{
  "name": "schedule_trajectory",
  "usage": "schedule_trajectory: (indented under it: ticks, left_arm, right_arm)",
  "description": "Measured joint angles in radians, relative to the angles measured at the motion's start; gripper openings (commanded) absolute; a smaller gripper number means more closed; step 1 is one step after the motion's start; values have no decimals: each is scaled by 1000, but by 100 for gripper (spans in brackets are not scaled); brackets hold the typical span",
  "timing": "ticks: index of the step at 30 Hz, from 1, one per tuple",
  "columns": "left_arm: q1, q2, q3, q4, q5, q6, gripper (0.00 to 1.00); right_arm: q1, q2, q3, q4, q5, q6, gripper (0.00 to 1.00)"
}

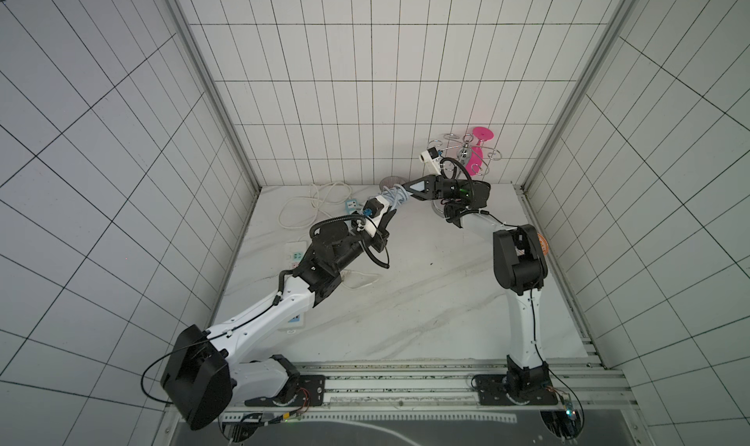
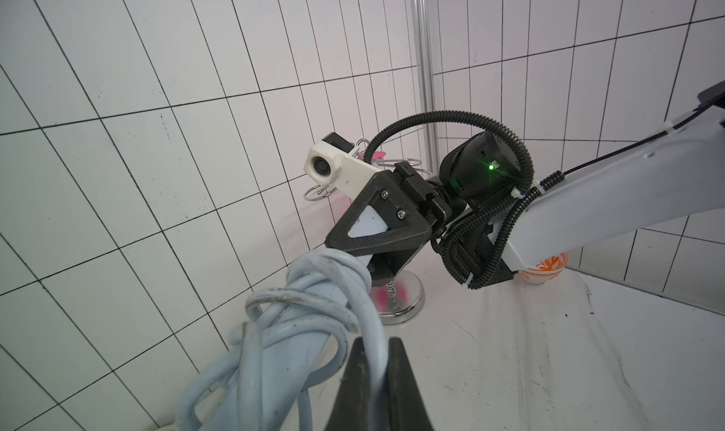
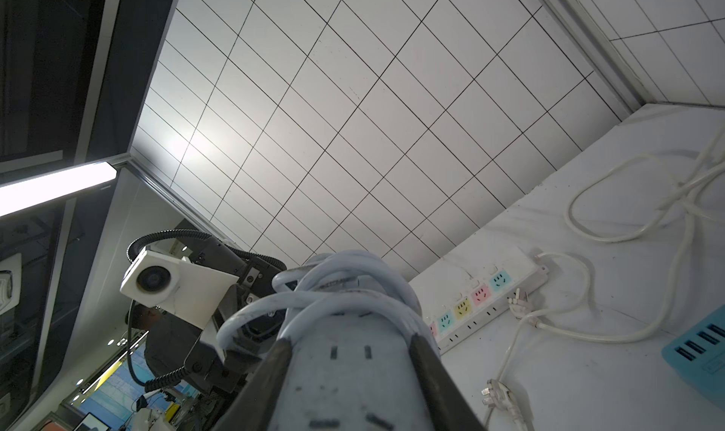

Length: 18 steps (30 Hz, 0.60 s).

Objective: Wrap the cord around the power strip
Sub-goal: Wrap the power cord around the power strip.

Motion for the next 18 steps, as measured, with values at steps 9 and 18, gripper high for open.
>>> schedule_trajectory:
  ticks: [9,18]
  left_arm:
    - [-50,74,-39,210,76,-56,10]
    - [-62,129,-119,293,145,-74,15]
  right_arm:
    - [-10,-148,-137,-3,6,-16,0]
    - [-49,-299,-314,-21,-50,-76,0]
